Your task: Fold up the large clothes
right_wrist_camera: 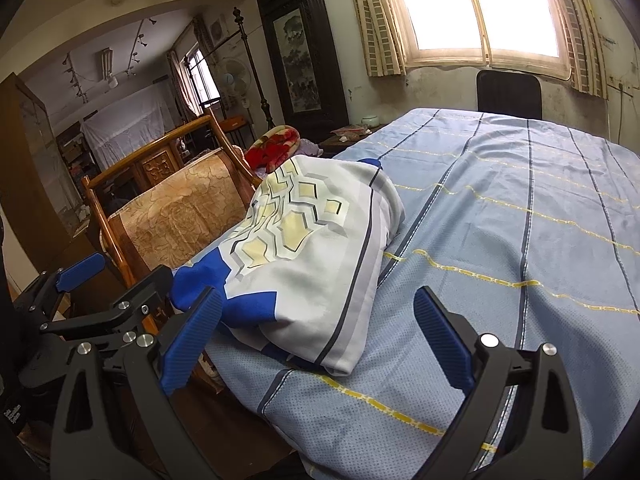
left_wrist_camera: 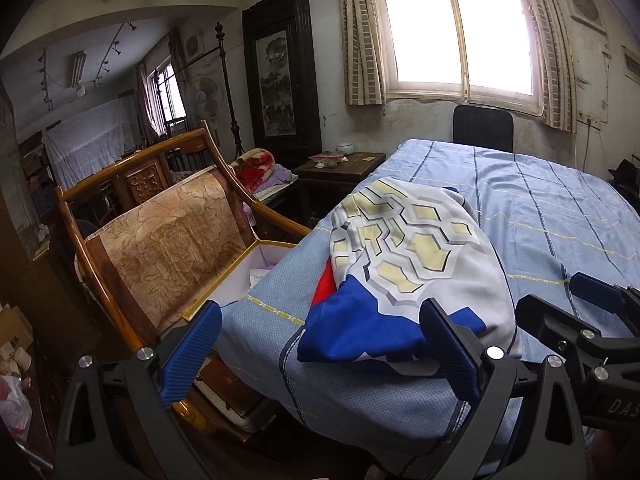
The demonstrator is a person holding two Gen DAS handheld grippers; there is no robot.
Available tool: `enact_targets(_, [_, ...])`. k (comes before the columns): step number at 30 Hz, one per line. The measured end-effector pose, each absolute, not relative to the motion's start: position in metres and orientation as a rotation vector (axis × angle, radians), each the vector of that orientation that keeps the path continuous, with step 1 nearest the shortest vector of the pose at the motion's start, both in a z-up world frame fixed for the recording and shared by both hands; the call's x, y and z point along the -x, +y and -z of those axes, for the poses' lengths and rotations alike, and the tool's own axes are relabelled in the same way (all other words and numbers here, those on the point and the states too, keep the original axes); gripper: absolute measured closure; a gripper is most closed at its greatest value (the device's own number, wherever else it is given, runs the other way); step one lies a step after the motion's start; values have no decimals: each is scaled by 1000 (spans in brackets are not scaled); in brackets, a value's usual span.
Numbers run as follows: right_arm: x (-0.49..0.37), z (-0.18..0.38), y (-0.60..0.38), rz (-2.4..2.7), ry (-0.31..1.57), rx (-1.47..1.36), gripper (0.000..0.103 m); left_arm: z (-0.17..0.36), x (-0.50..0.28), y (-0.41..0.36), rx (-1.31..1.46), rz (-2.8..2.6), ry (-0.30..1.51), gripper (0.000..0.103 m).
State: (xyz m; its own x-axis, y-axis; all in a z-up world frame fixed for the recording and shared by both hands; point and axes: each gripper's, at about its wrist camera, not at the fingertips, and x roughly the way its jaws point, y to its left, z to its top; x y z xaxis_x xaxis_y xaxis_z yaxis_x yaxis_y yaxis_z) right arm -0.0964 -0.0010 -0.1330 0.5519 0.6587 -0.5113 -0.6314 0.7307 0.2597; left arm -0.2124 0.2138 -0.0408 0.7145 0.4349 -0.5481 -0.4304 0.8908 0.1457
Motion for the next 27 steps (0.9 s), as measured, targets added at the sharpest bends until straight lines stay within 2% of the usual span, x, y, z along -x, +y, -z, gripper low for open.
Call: enact_targets(27, [98,133,-3,-761,619,-46,9,39,211,215,-5,-476,614,4])
